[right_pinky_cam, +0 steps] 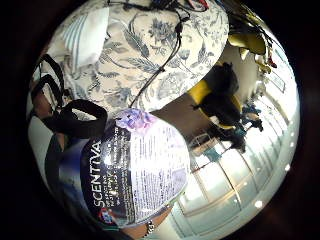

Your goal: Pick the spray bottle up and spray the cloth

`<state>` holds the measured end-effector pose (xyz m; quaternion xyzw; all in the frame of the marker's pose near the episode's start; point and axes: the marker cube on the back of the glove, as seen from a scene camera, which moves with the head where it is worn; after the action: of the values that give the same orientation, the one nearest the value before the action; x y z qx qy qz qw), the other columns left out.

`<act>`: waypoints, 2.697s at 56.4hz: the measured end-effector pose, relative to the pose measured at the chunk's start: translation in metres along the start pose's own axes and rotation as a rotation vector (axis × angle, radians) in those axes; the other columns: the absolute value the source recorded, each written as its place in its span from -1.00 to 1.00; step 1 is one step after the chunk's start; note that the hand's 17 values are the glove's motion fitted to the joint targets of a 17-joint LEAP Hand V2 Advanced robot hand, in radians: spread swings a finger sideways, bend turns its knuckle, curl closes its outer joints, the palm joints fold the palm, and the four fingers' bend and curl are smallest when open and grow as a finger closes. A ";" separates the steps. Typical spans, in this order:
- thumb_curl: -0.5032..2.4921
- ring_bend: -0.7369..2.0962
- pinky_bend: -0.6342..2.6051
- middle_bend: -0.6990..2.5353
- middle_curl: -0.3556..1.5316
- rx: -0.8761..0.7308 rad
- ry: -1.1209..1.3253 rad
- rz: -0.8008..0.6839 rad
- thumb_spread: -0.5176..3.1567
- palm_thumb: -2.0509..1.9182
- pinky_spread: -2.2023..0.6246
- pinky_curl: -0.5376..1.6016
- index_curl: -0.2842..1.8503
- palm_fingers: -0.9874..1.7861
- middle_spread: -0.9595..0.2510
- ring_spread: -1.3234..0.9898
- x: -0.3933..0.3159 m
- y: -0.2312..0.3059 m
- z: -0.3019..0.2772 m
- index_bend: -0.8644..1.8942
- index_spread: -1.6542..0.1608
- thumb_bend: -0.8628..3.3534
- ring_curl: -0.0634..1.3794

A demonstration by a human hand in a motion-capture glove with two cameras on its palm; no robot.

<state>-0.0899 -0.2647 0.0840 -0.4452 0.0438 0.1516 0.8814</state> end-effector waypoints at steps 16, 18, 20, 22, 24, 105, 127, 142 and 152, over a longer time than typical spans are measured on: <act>-0.17 0.03 -0.33 -0.23 -0.04 -0.169 0.090 0.064 -0.48 0.52 0.37 -0.10 -0.20 0.67 0.28 -0.03 -0.006 -0.049 0.040 -0.23 0.51 -0.61 -0.23; -0.17 0.03 -0.33 -0.23 -0.04 -0.180 0.094 0.069 -0.48 0.52 0.37 -0.10 -0.20 0.67 0.28 -0.04 -0.006 -0.052 0.042 -0.23 0.51 -0.60 -0.23; -0.17 0.03 -0.33 -0.23 -0.04 -0.187 0.092 0.071 -0.48 0.52 0.37 -0.10 -0.20 0.67 0.28 -0.04 -0.007 -0.054 0.045 -0.23 0.51 -0.60 -0.23; -0.17 0.03 -0.33 -0.23 -0.04 -0.190 0.090 0.072 -0.48 0.52 0.37 -0.10 -0.20 0.66 0.28 -0.04 -0.007 -0.058 0.048 -0.23 0.51 -0.60 -0.23; -0.17 0.03 -0.33 -0.23 -0.04 -0.196 0.085 0.072 -0.48 0.52 0.37 -0.10 -0.20 0.66 0.29 -0.04 -0.007 -0.061 0.051 -0.23 0.51 -0.60 -0.23; -0.14 0.04 -0.32 -0.23 -0.03 0.811 -1.040 -0.929 -0.49 0.53 0.37 -0.10 -0.17 0.68 0.29 -0.03 -0.297 -0.121 -0.038 -0.23 0.51 -0.60 -0.22; -0.13 0.03 -0.32 -0.21 -0.02 0.786 -1.025 -0.919 -0.51 0.53 0.36 -0.11 -0.15 0.69 0.31 -0.04 -0.298 -0.128 -0.041 -0.22 0.50 -0.60 -0.22; -0.18 -0.08 -0.39 -0.26 -0.06 0.595 -0.793 -0.856 -0.35 0.46 0.50 -0.12 -0.23 0.24 0.39 0.04 -0.259 -0.110 -0.022 -0.31 0.50 -0.63 -0.28; -0.25 -0.19 -0.42 -0.34 -0.14 0.581 -0.549 -0.745 -0.25 0.40 0.65 -0.15 -0.34 0.02 0.54 0.11 -0.207 -0.090 -0.026 -0.29 0.46 -0.61 -0.37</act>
<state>-0.2573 -0.3832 0.1819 -0.1130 -0.3084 -0.0787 0.9412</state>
